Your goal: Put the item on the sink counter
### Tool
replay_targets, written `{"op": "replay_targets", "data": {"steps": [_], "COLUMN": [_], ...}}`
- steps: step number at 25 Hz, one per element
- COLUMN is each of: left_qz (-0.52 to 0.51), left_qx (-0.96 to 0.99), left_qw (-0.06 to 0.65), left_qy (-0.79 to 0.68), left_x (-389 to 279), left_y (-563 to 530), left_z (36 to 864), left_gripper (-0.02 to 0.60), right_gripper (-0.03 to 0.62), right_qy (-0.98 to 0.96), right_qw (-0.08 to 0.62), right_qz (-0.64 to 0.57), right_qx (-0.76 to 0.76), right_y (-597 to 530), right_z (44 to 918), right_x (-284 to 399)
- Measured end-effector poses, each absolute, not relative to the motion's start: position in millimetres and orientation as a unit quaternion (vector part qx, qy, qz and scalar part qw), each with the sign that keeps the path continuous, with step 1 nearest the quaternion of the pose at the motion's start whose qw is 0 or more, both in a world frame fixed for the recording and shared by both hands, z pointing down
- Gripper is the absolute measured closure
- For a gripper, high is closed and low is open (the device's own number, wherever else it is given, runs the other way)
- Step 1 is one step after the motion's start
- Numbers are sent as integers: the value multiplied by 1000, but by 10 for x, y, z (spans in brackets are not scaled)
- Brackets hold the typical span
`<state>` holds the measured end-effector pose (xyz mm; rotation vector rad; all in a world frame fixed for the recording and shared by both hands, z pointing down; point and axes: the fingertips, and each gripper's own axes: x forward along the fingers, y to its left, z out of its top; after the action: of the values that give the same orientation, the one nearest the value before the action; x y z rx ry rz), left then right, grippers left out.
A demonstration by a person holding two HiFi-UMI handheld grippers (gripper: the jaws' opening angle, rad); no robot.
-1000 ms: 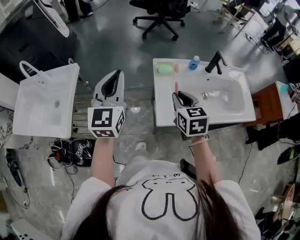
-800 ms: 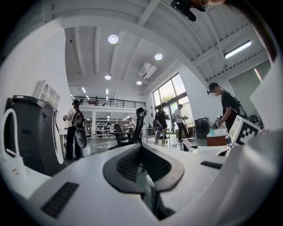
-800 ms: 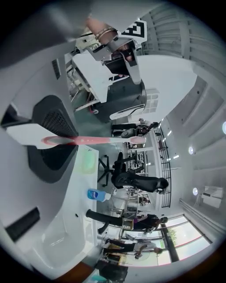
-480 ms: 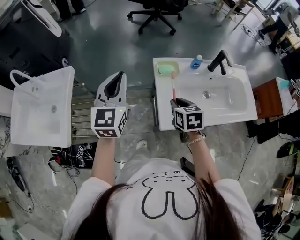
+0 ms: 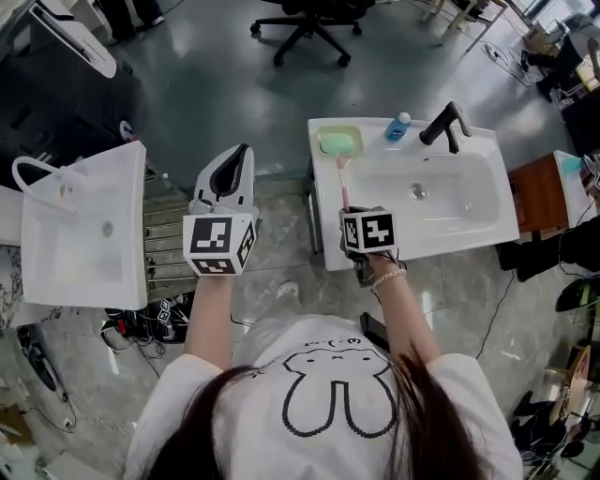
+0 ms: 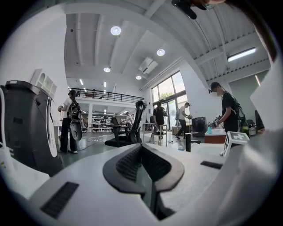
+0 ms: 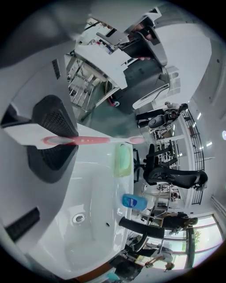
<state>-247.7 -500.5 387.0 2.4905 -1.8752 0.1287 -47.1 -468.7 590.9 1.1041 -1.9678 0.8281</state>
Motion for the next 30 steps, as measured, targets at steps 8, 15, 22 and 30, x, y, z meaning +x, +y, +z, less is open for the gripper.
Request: {"op": "replay_targets", "data": {"steps": [8, 15, 22, 30], "left_qz": [44, 44, 39, 30], "left_qx": [805, 812, 816, 815], "left_qw": [21, 31, 46, 51], "left_qy": [-591, -581, -575, -576], "left_x": [-2589, -2673, -2765, -2765], "left_y": [-5175, -5255, -5295, -5313], "left_z": [3990, 4053, 4118, 4105], "left_gripper": [571, 571, 571, 571], "right_gripper": [520, 522, 509, 373], "right_qy": [-725, -692, -680, -693], "right_qw": [397, 417, 439, 425], "right_qz": [359, 370, 363, 361], "right_qx": [434, 459, 463, 457], "right_y": [-4688, -4702, -4695, -4703], "right_z": [6206, 6252, 6286, 6206], "right_x": [-510, -504, -507, -514]}}
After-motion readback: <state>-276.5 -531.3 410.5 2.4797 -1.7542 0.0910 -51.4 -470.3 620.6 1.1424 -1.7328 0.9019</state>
